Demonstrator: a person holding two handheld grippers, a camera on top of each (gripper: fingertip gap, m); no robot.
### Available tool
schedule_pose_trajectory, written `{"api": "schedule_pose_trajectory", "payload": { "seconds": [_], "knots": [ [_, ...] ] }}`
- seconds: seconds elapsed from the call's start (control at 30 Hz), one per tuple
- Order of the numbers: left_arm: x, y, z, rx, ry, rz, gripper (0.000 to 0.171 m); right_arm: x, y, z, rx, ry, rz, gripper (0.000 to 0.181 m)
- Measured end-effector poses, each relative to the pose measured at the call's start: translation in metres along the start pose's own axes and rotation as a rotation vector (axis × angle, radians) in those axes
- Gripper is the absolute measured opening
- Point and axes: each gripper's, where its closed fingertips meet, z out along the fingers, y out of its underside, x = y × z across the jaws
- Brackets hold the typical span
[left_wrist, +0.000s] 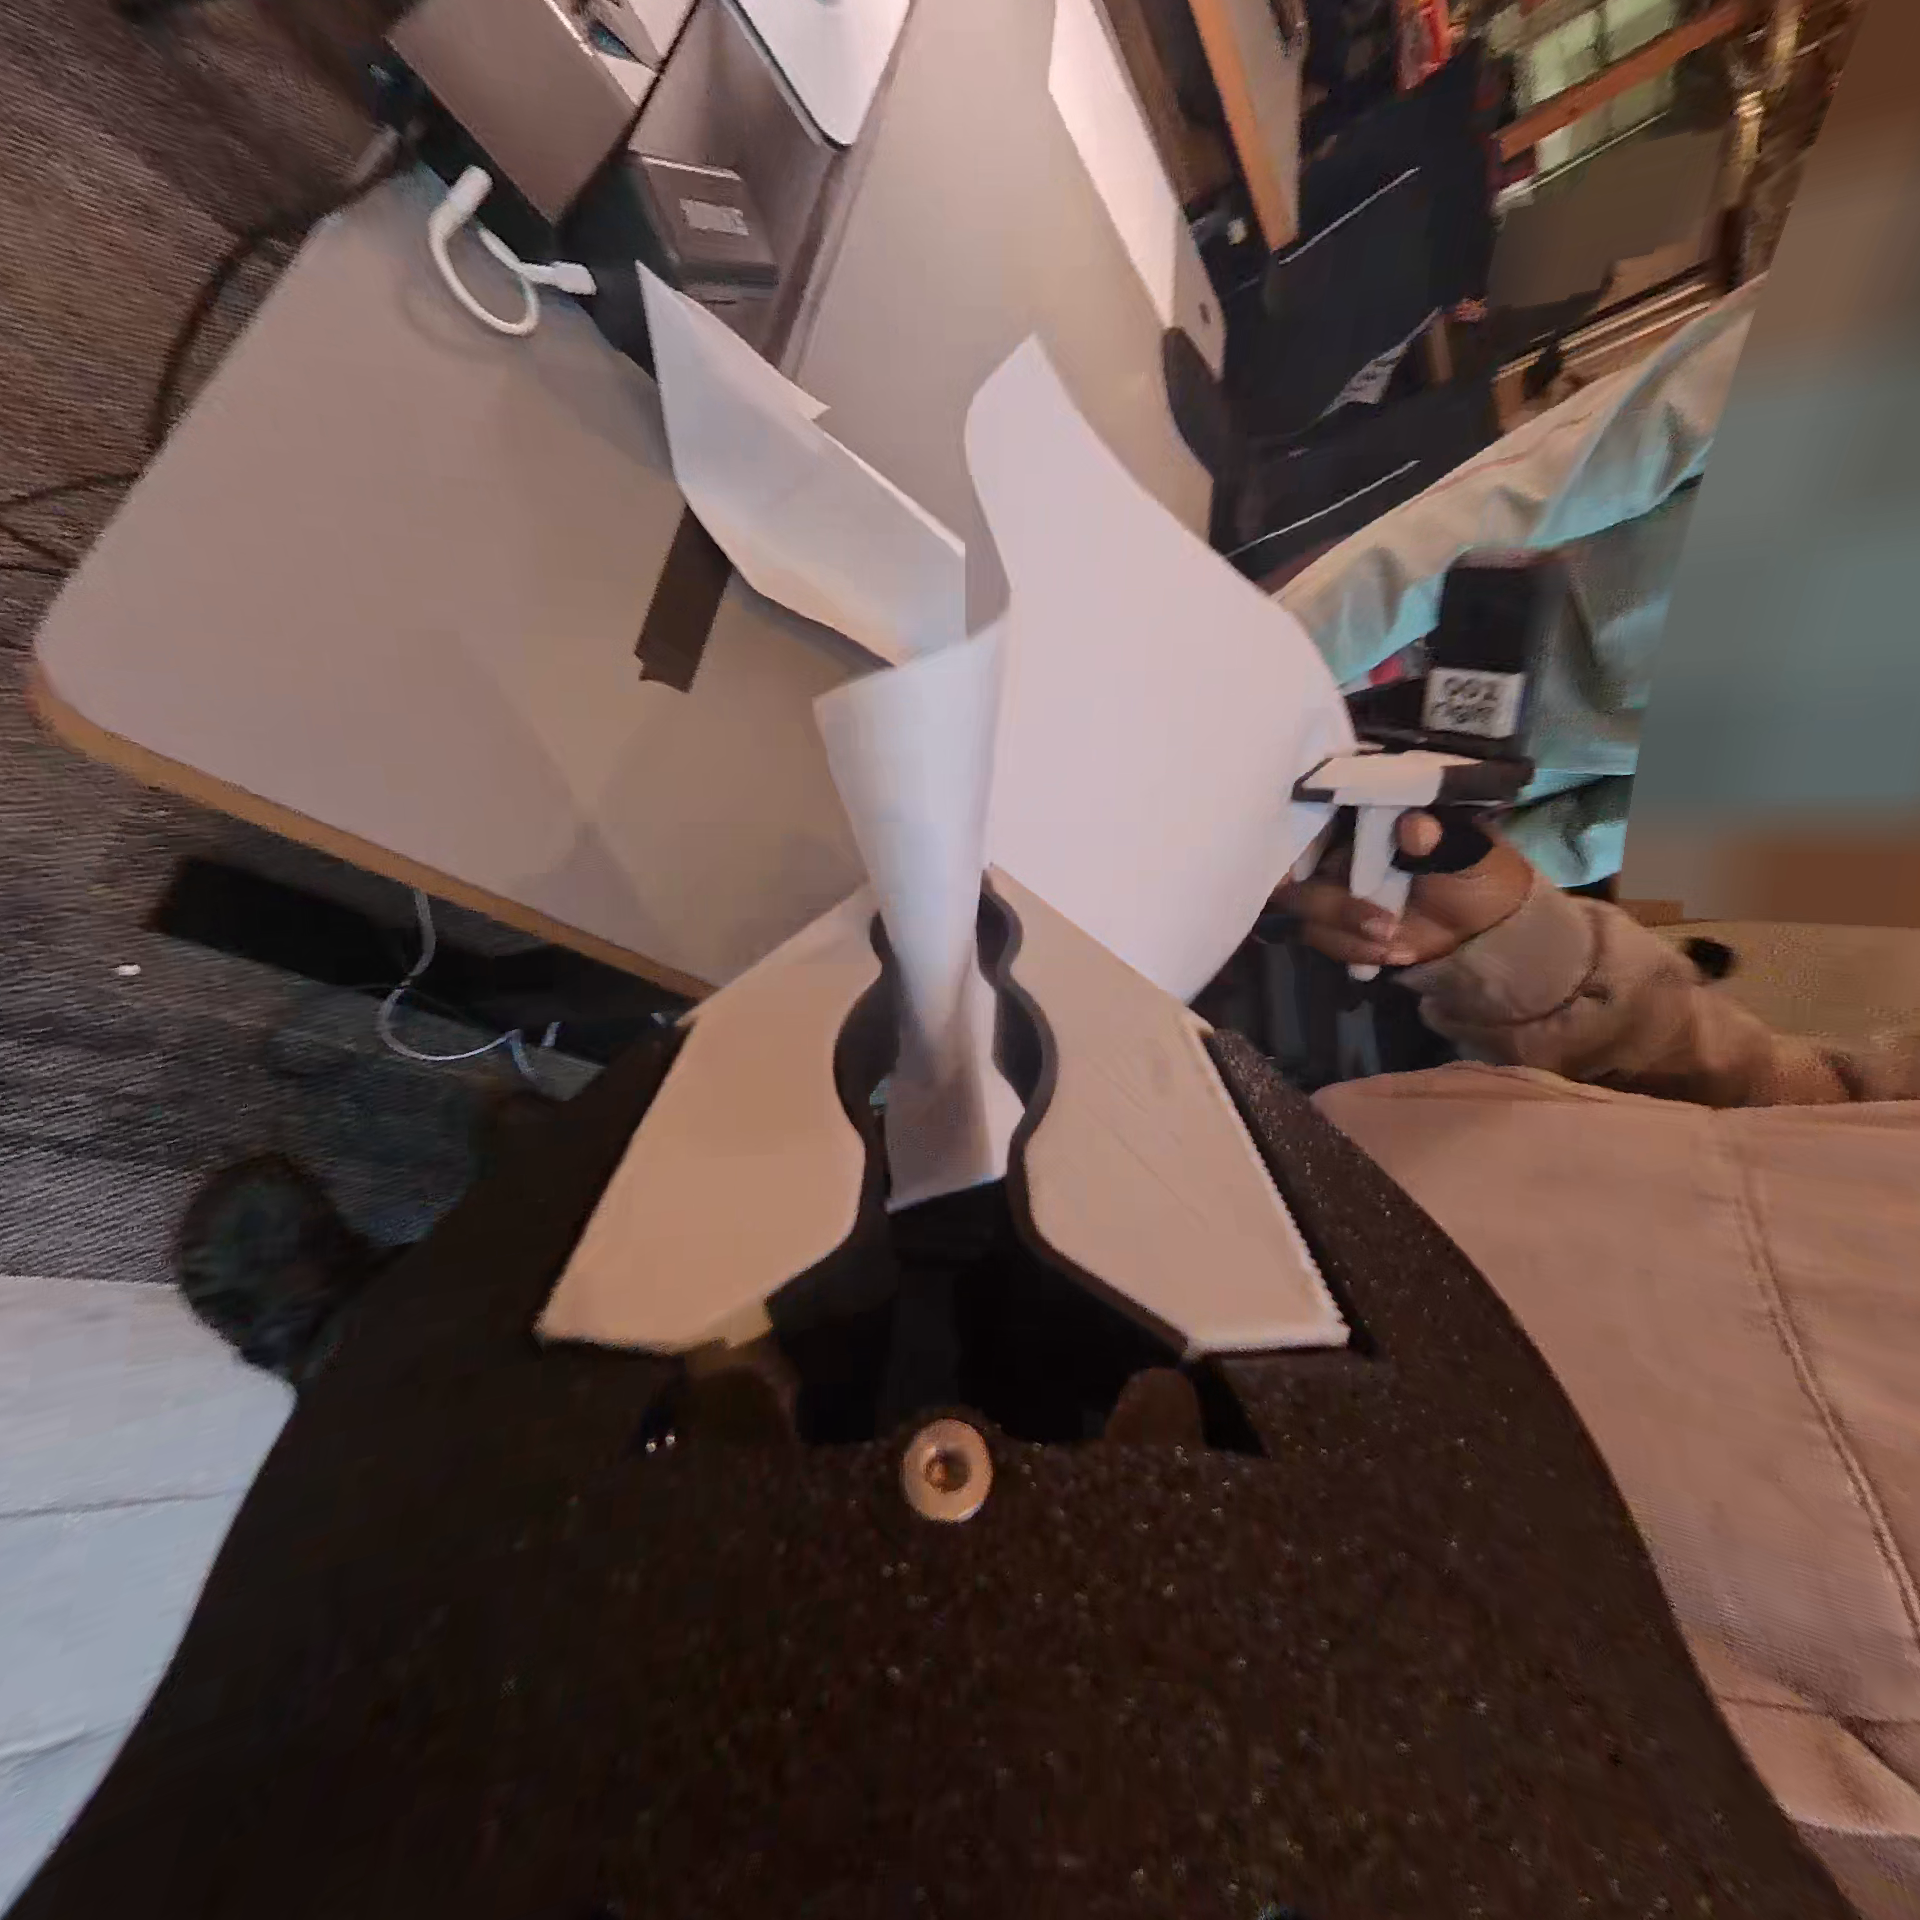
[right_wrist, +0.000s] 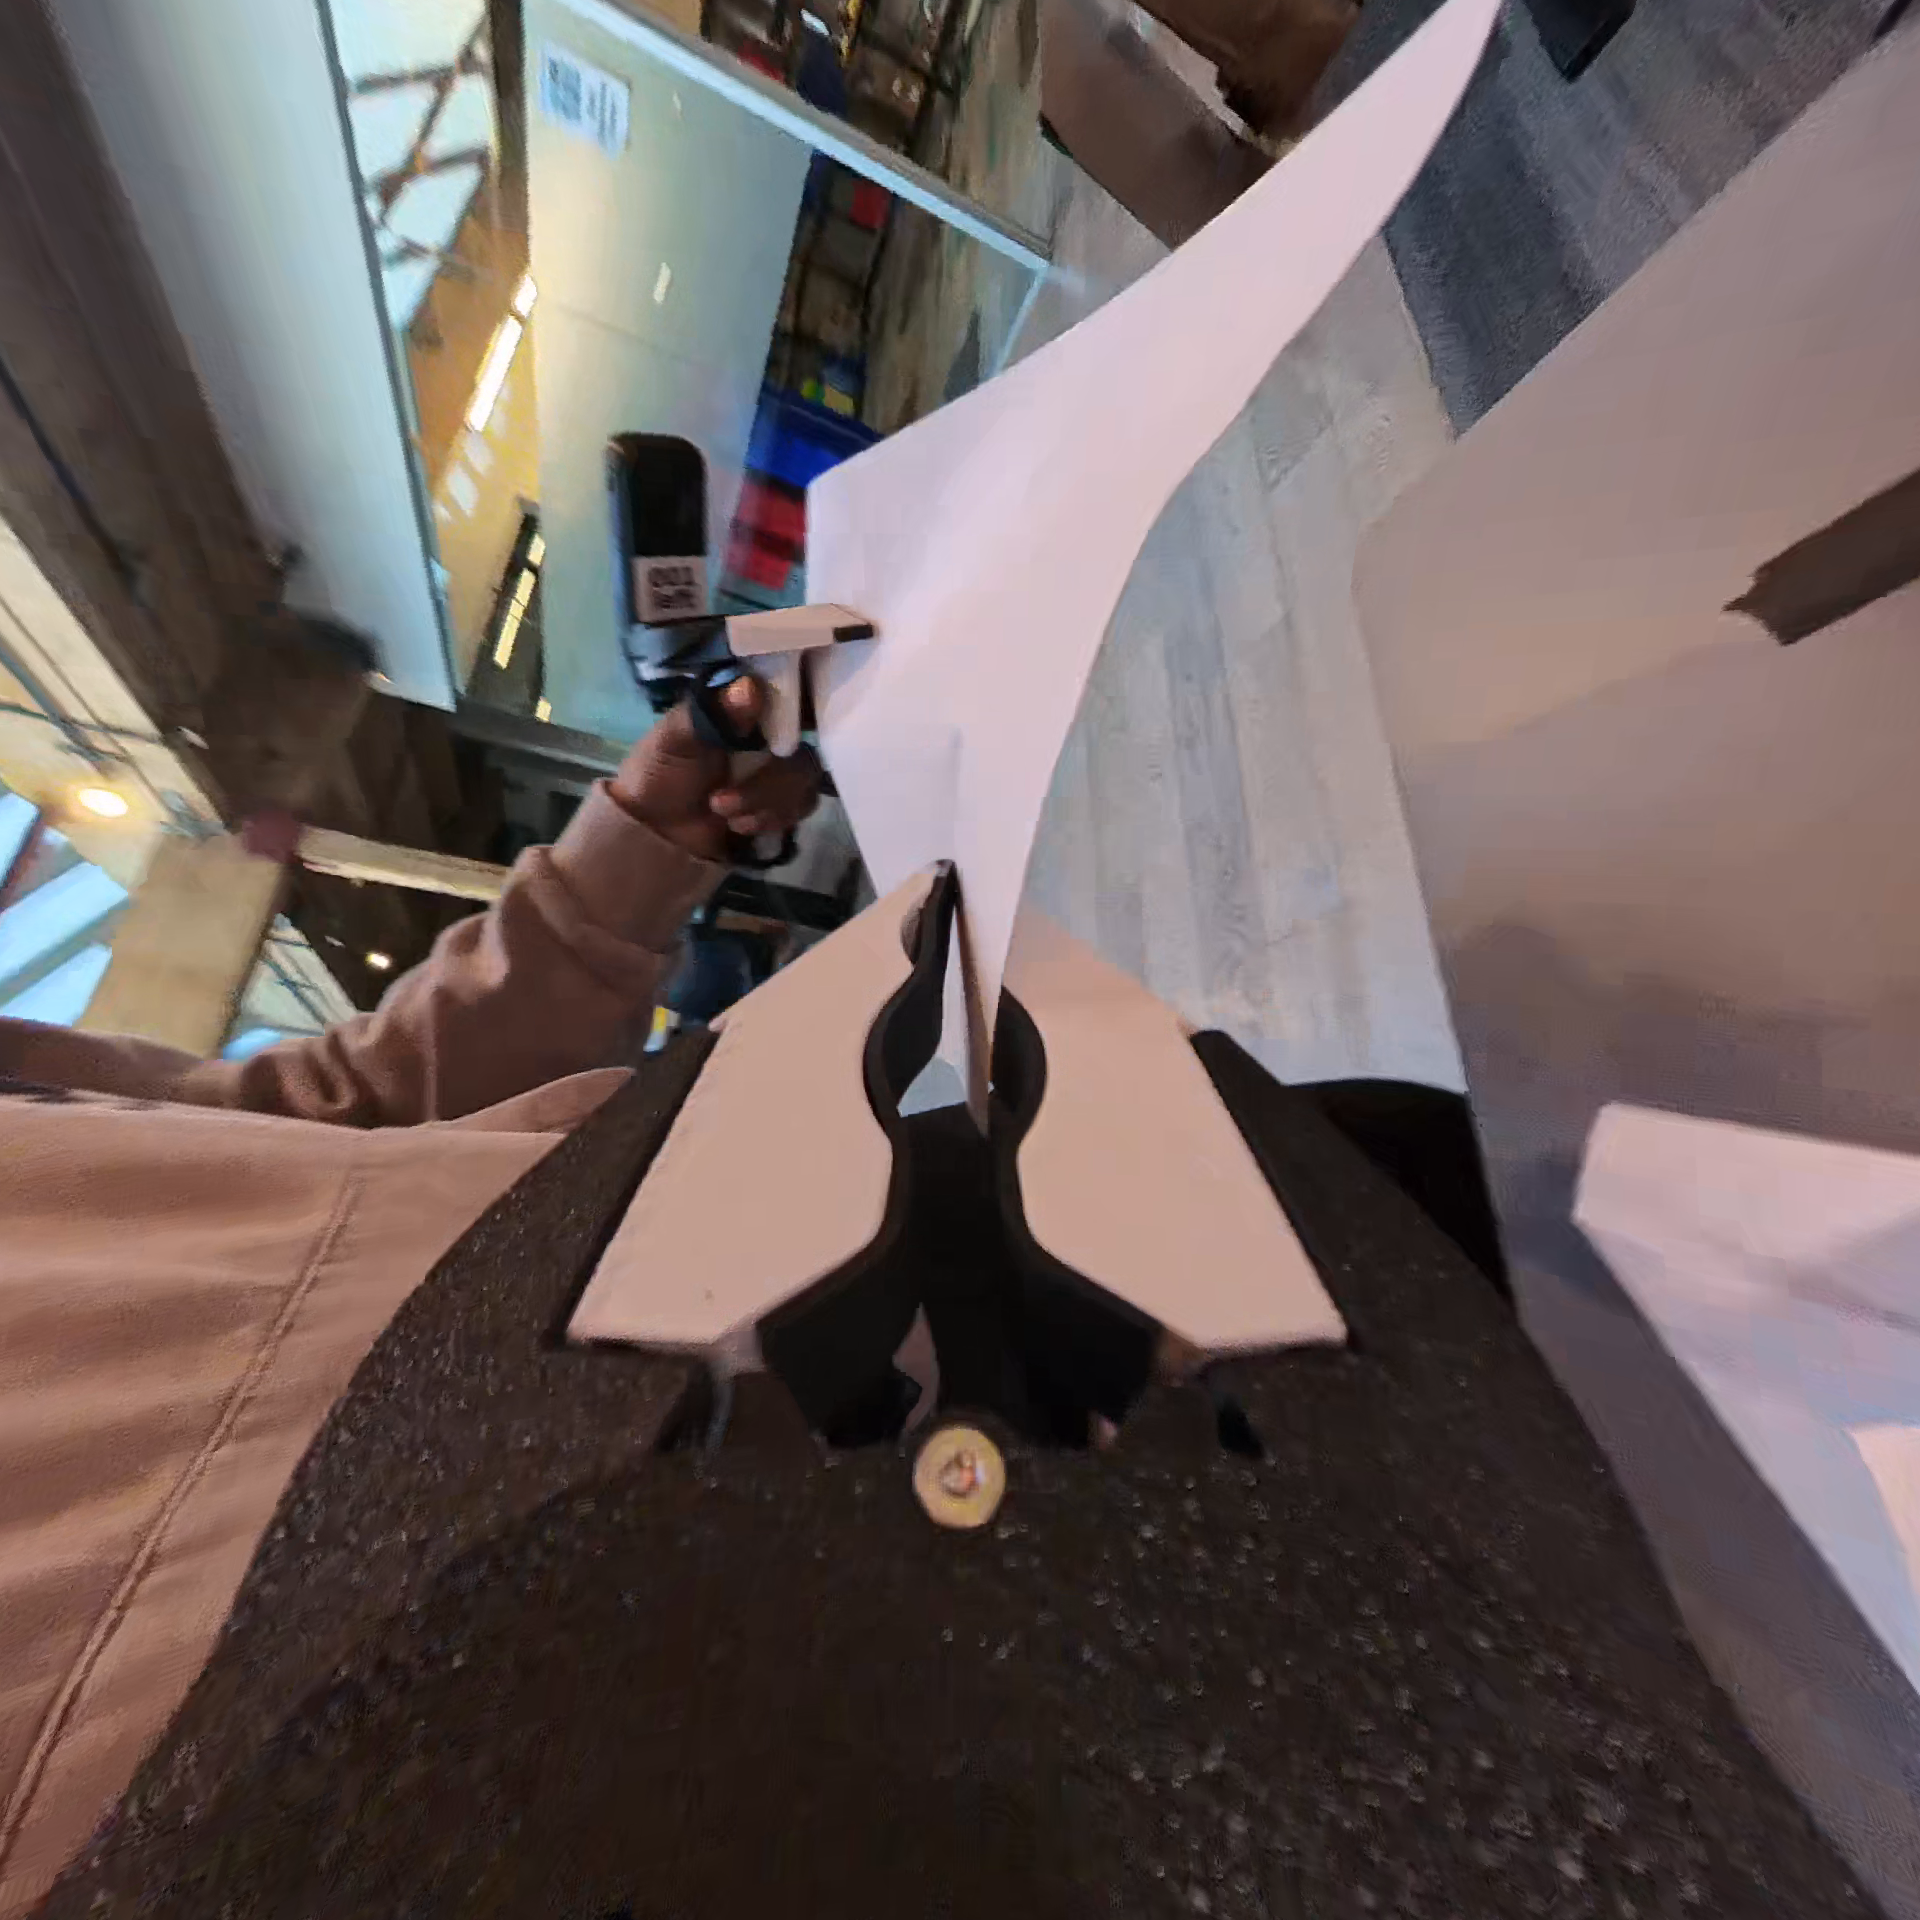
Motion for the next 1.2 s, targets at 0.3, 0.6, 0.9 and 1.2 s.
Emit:
{"api": "schedule_pose_trajectory", "payload": {
  "seconds": [0.3, 0.6, 0.9, 1.2],
  "knots": [
    [-0.037, -0.042, 0.041, -0.101, 0.233, -0.071, 0.008, 0.044, 0.018, 0.014, 0.218, -0.023, 0.296, 0.000],
    [-0.123, -0.080, 0.045, -0.348, 0.124, 0.109, 0.005, 0.093, 0.035, 0.093, 0.264, 0.267, 0.336, 0.003],
    [-0.177, -0.088, 0.059, -0.386, 0.125, 0.037, 0.004, 0.106, 0.037, 0.099, 0.315, 0.382, 0.317, 0.012],
    [-0.213, -0.059, 0.124, -0.526, 0.112, 0.009, 0.005, 0.120, 0.037, 0.050, 0.301, 0.688, 0.184, 0.029]
  ]
}}
